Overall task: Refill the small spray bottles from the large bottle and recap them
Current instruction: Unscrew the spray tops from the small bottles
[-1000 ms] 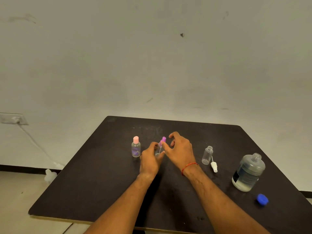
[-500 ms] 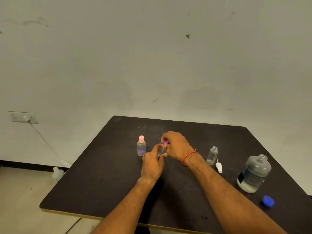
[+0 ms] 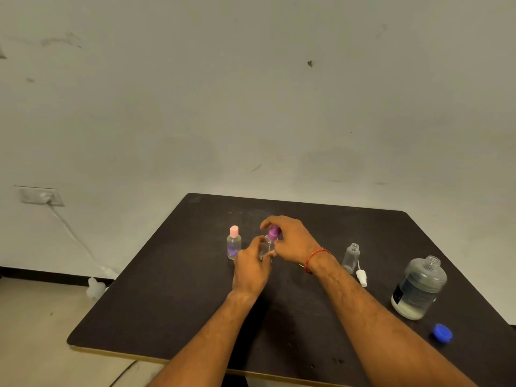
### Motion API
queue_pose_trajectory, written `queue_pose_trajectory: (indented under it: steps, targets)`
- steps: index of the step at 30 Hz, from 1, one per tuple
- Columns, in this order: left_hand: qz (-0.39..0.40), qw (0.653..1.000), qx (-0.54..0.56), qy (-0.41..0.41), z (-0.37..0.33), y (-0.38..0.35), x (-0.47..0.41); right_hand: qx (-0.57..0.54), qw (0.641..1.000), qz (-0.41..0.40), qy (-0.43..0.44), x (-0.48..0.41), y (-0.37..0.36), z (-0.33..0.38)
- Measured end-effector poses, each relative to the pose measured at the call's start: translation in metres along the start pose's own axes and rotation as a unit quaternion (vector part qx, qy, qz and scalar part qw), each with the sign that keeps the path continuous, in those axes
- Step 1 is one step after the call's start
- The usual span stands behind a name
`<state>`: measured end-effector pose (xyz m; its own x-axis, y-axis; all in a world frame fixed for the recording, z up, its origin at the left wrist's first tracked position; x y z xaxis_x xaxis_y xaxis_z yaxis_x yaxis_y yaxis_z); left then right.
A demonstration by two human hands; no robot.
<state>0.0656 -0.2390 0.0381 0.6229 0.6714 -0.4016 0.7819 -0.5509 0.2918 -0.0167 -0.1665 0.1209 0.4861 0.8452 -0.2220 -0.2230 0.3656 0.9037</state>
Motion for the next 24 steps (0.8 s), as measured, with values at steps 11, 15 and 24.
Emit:
queue_pose_trajectory:
  steps: [11, 15, 24]
  targets:
    - [0.003, 1.000, -0.007, 0.017, 0.002, 0.001, 0.002, 0.005, 1.000, 0.010, -0.019, 0.000, 0.000, -0.002]
    - [0.002, 1.000, -0.007, 0.015, 0.001, -0.001, 0.003, 0.009, 0.997, -0.021, -0.074, -0.002, 0.002, -0.011]
    - [0.005, 0.999, -0.021, 0.040, 0.010, -0.003, 0.003, 0.081, 0.996, -0.017, -0.026, -0.001, 0.023, 0.003]
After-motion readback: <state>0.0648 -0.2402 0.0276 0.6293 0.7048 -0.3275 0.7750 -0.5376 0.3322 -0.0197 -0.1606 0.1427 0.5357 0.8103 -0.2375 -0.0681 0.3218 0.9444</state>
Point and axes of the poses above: each hand's wrist, its own x-axis away from the middle knuckle, its own y-axis out of the back of the hand, z = x × y, the point moved 6 cm from there along -x, towards the middle knuckle, and after that the axes turned 10 degrees about x, right-handed, at the moved point
